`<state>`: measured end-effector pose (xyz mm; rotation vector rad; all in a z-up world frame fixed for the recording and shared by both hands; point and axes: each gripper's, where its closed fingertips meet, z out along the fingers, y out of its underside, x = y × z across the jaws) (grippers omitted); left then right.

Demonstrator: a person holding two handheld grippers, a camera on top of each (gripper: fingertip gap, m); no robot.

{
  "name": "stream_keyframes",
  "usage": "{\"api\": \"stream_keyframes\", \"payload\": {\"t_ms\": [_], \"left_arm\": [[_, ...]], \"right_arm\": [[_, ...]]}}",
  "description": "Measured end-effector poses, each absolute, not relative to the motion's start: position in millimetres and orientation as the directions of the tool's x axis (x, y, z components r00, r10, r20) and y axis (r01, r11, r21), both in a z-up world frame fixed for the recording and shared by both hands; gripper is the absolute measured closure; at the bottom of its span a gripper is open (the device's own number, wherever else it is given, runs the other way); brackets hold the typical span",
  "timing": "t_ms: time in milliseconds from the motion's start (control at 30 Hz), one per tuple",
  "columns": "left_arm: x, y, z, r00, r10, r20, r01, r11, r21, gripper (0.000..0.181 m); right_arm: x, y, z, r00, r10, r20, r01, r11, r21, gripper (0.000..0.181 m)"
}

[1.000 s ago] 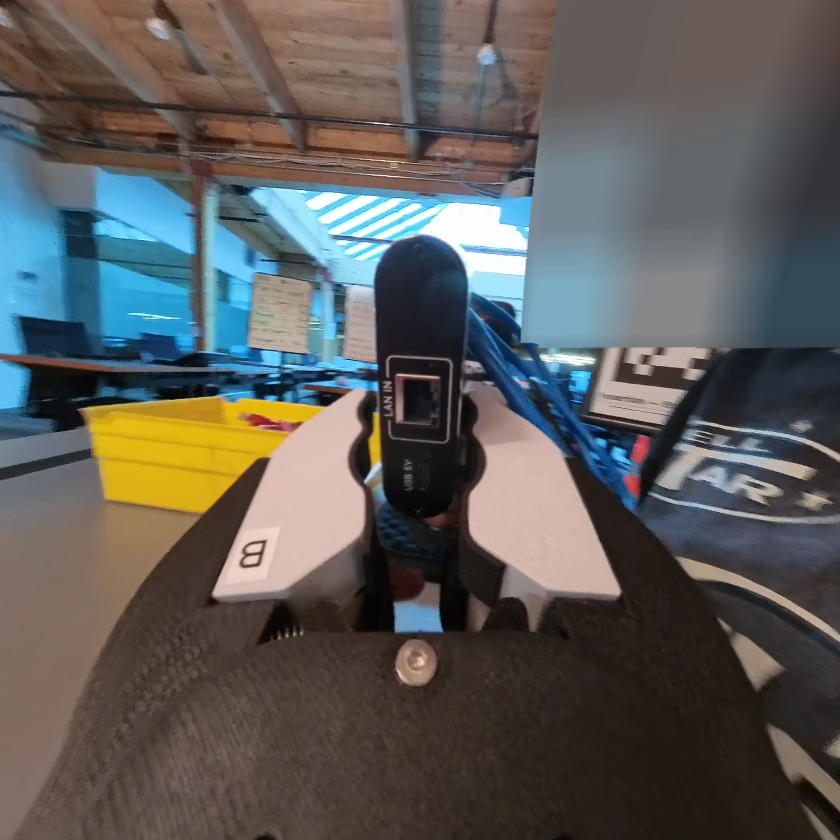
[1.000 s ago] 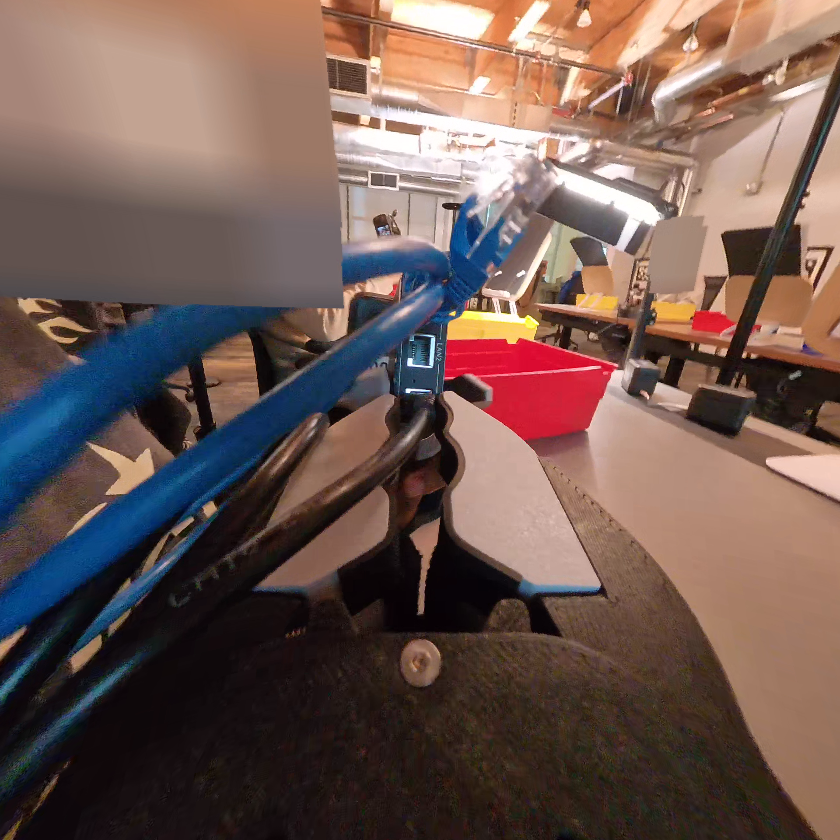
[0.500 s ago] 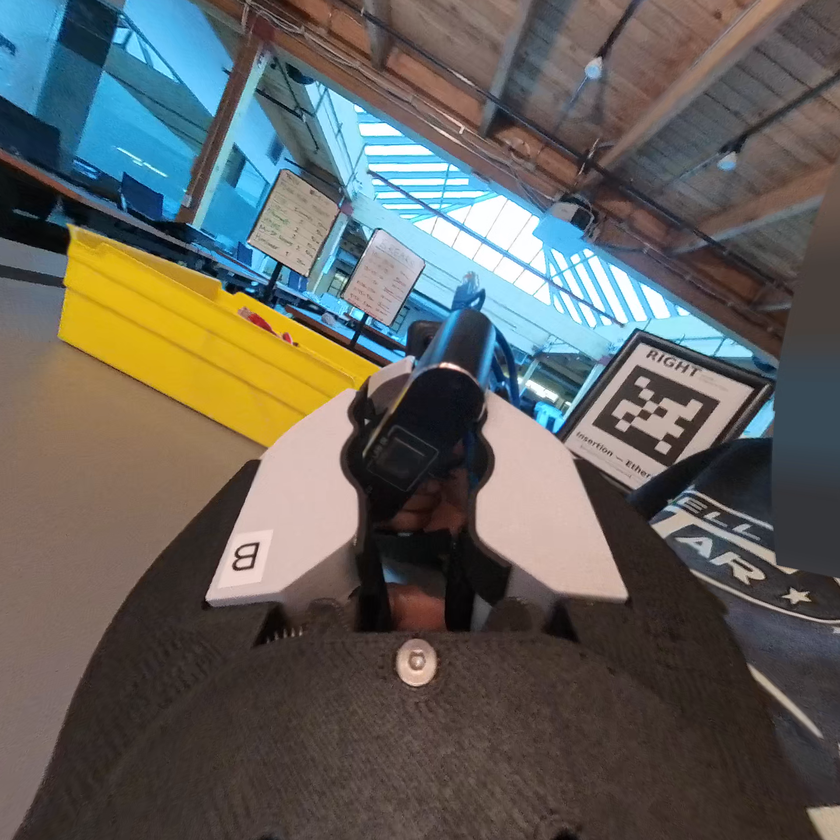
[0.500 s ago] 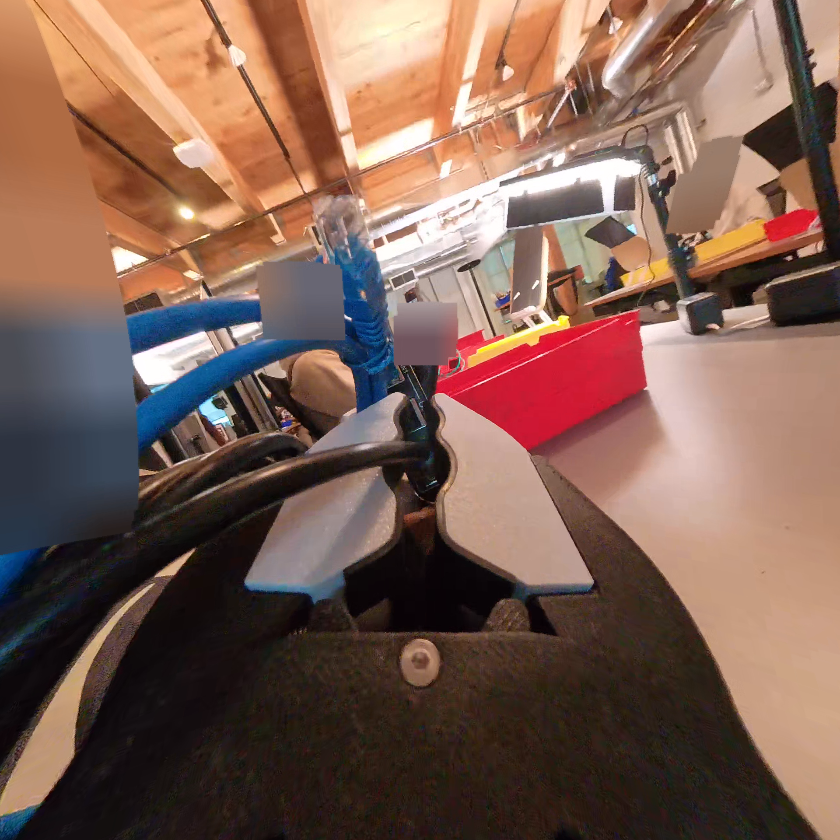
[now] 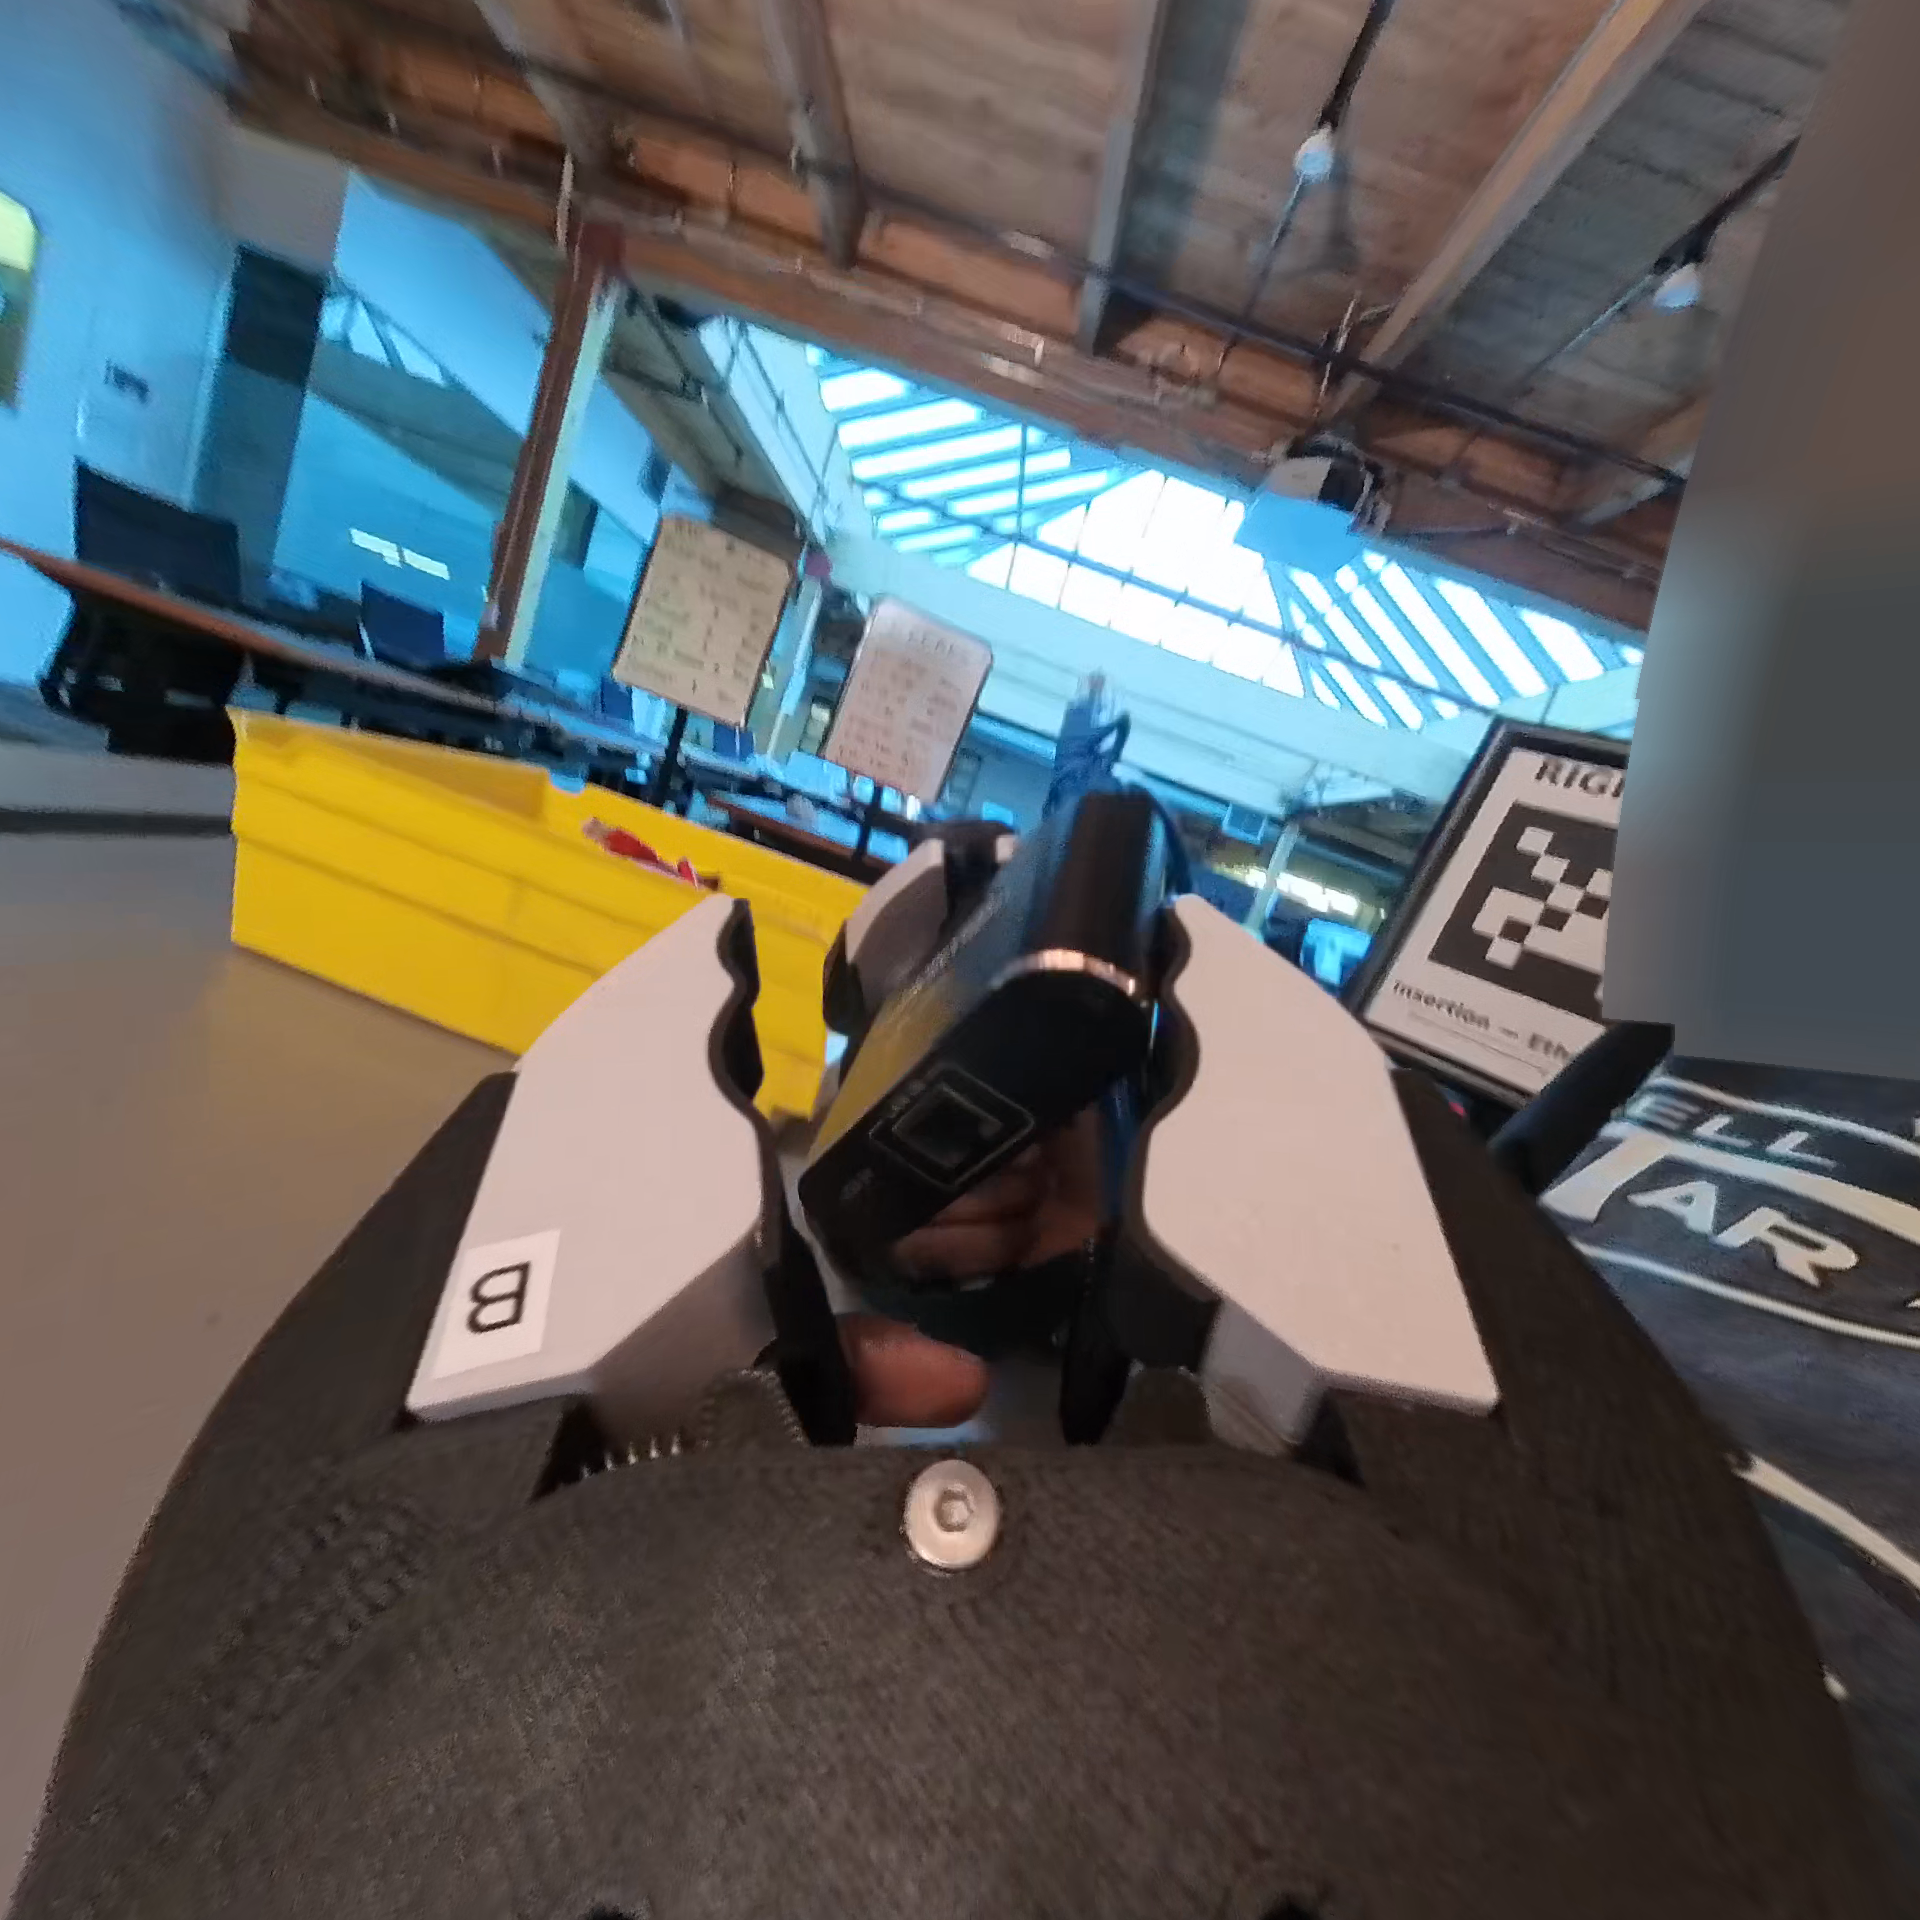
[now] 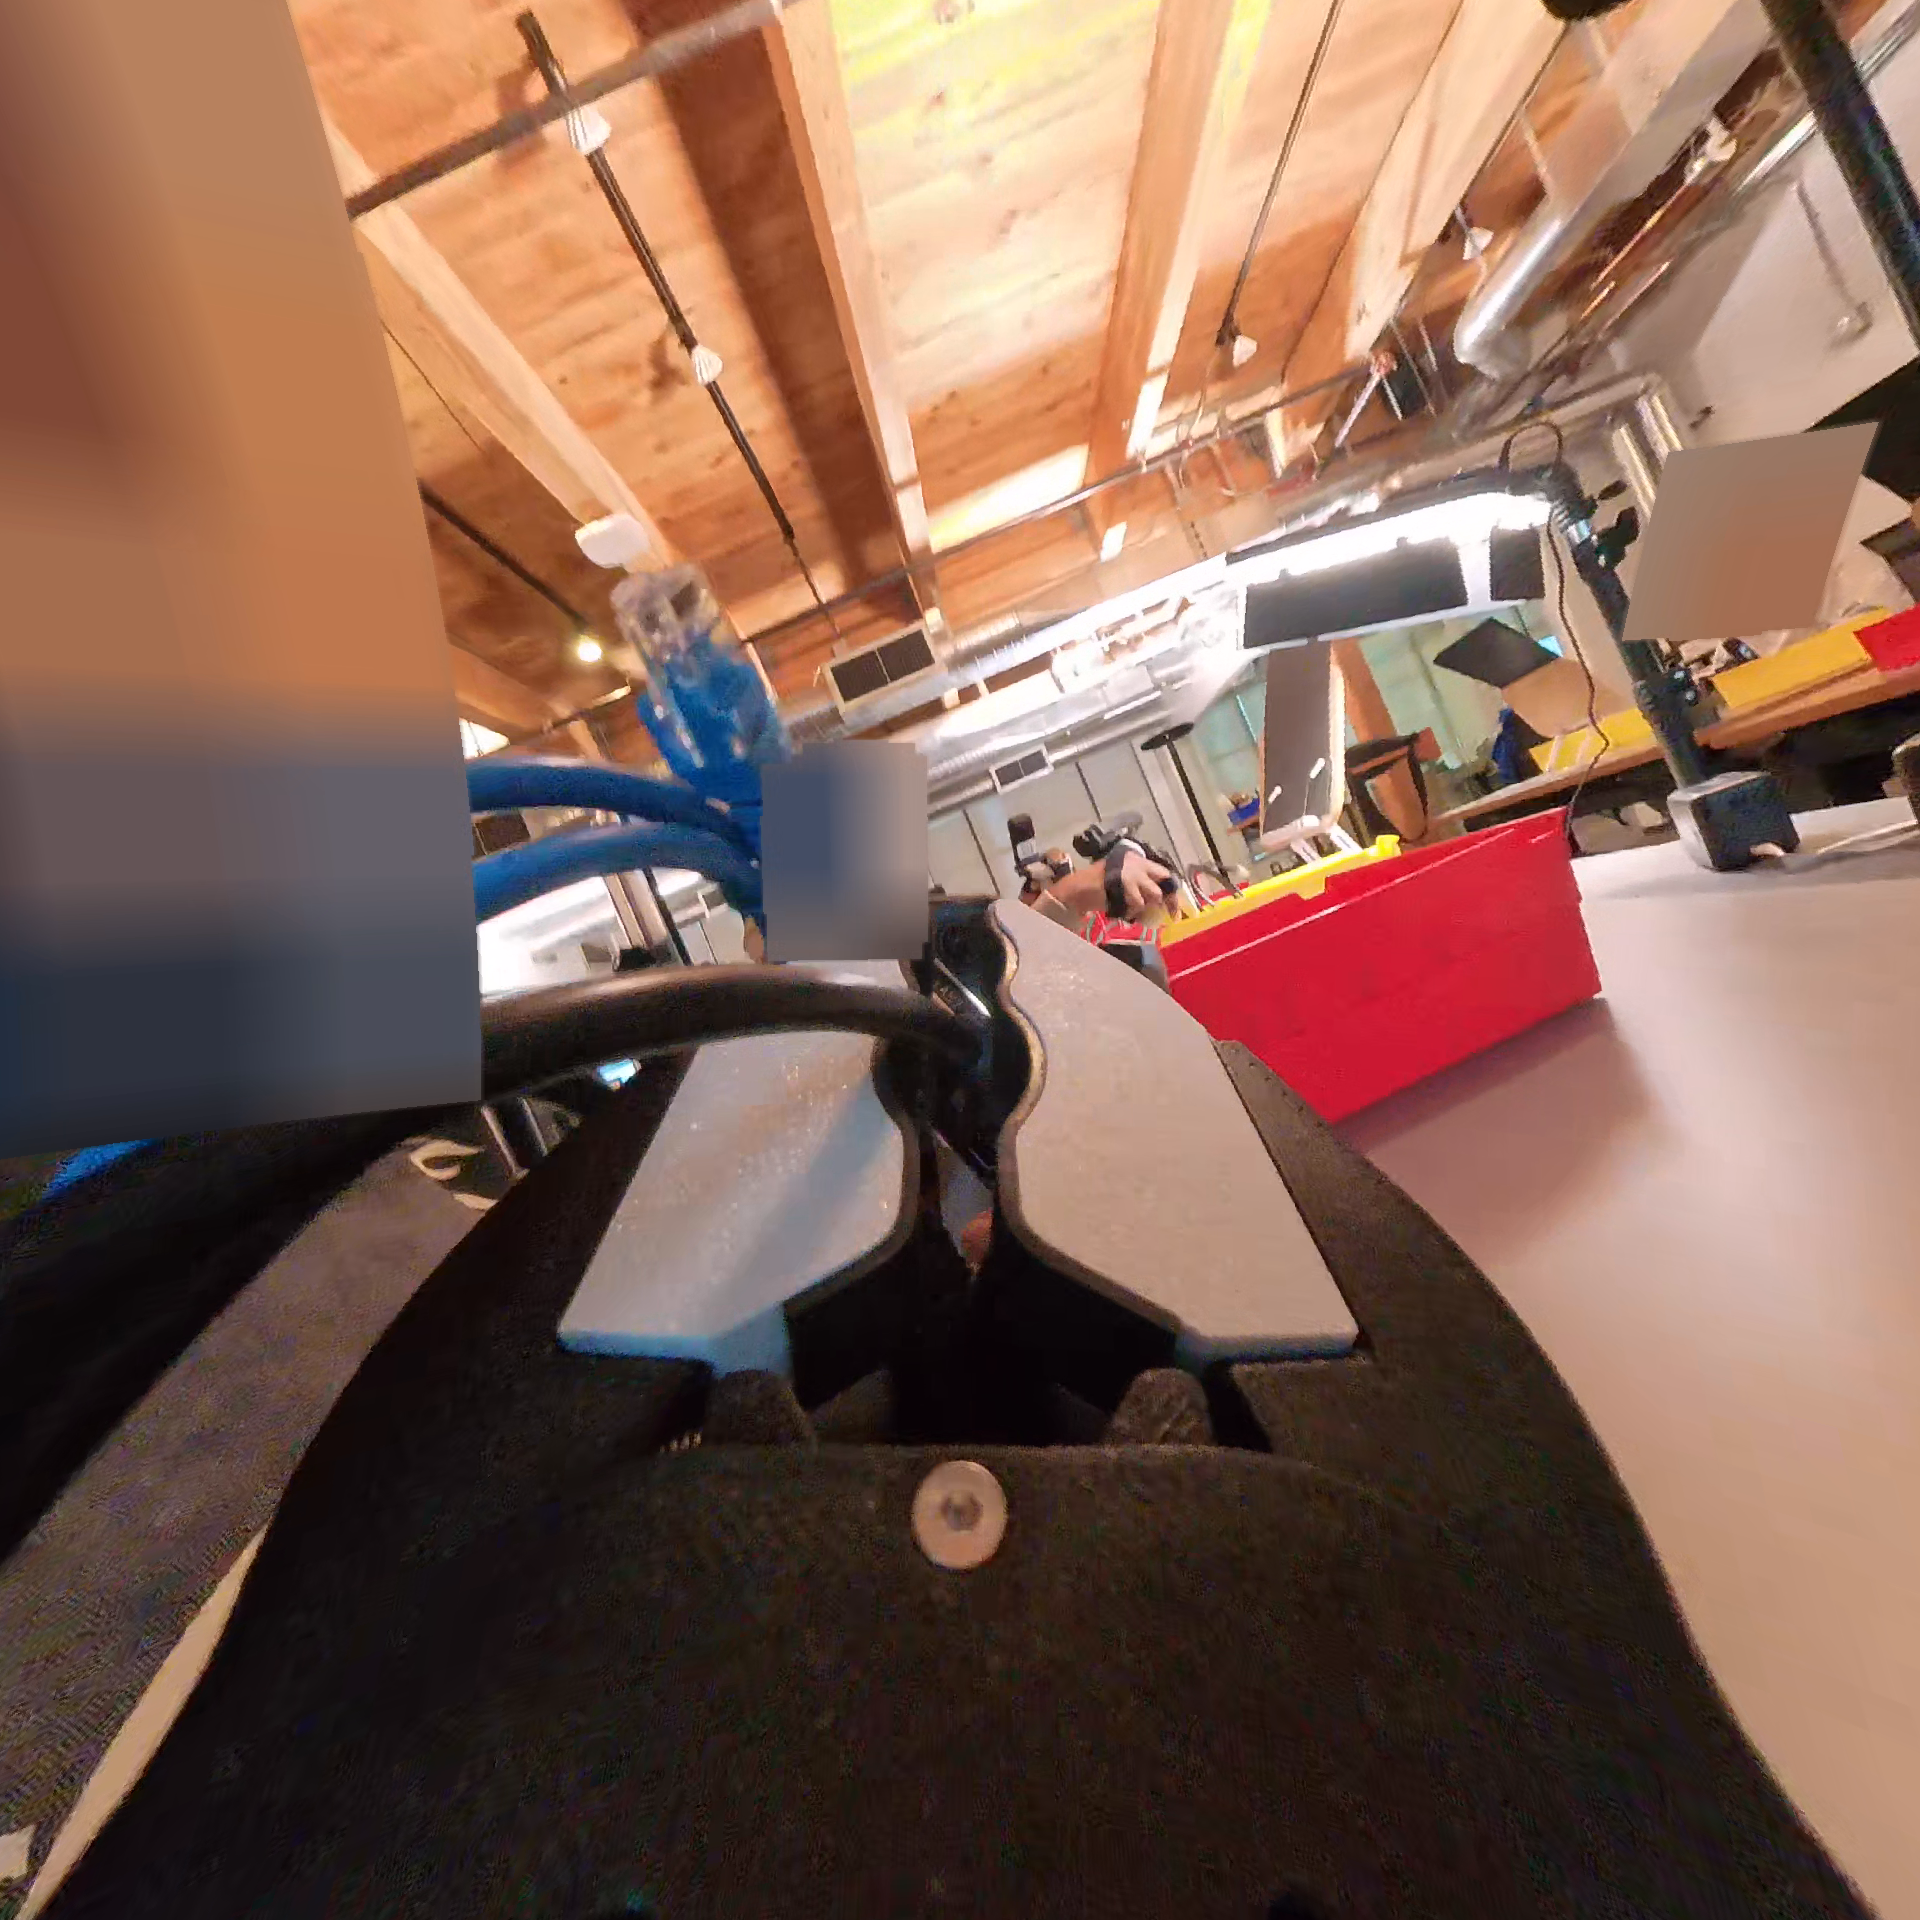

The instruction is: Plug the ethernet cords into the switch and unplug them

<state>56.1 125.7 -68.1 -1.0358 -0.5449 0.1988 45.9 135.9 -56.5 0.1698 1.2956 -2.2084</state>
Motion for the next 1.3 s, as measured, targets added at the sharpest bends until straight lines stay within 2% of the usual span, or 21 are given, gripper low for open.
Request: {"api": "stream_keyframes", "payload": {"t_ms": [100, 167, 233, 300, 367, 500, 600, 700, 833, 900, 1000, 1167, 1300], "left_arm": [[60, 107, -51, 0.856, 0.390, 0.339, 0.026, 0.622, -0.783, 0.115], [54, 102, -56, 0.839, 0.368, 0.402, 0.079, 0.647, -0.758, 0.125], [60, 118, -62, 0.864, 0.294, 0.408, 0.169, 0.593, -0.787, 0.125], [70, 135, -66, 0.898, 0.263, 0.353, 0.183, 0.508, -0.842, 0.124], [73, 138, -66, 0.907, 0.320, 0.273, 0.099, 0.468, -0.878, 0.124], [78, 128, -54, 0.903, 0.401, 0.157, -0.065, 0.487, -0.871, 0.124], [86, 128, -48, 0.903, 0.425, 0.063, -0.159, 0.467, -0.870, 0.125], [80, 142, -63, 0.850, 0.522, -0.076, -0.255, 0.280, -0.926, 0.124], [53, 141, -86, 0.618, 0.719, -0.318, -0.382, -0.079, -0.921, 0.126], [57, 146, -86, 0.595, 0.709, -0.378, -0.424, -0.122, -0.897, 0.132], [60, 146, -84, 0.634, 0.698, -0.333, -0.405, -0.068, -0.912, 0.153], [62, 143, -85, 0.808, 0.589, -0.013, -0.134, 0.161, -0.978, 0.153], [60, 143, -88, 0.831, 0.550, 0.087, -0.036, 0.208, -0.977, 0.150]], "right_arm": [[38, 144, -52, -0.795, -0.445, -0.413, 0.590, -0.409, -0.696, 0.175], [37, 145, -51, -0.773, -0.468, -0.428, 0.619, -0.406, -0.672, 0.176], [37, 146, -50, -0.772, -0.472, -0.425, 0.620, -0.415, -0.666, 0.176], [35, 147, -50, -0.788, -0.451, -0.418, 0.603, -0.431, -0.671, 0.177], [32, 147, -51, -0.792, -0.436, -0.428, 0.602, -0.437, -0.669, 0.176], [31, 150, -49, -0.774, -0.461, -0.433, 0.624, -0.441, -0.645, 0.176], [25, 158, -45, -0.727, -0.515, -0.453, 0.681, -0.466, -0.564, 0.176], [18, 166, -41, -0.699, -0.551, -0.456, 0.714, -0.492, -0.498, 0.176], [26, 157, -45, -0.708, -0.534, -0.462, 0.700, -0.451, -0.553, 0.176], [30, 149, -50, -0.722, -0.502, -0.476, 0.684, -0.416, -0.599, 0.176], [36, 139, -56, -0.767, -0.447, -0.460, 0.628, -0.382, -0.678, 0.176], [43, 140, -52, -0.772, -0.470, -0.429, 0.615, -0.379, -0.692, 0.178], [43, 139, -53, -0.768, -0.467, -0.438, 0.621, -0.377, -0.687, 0.178]]}}
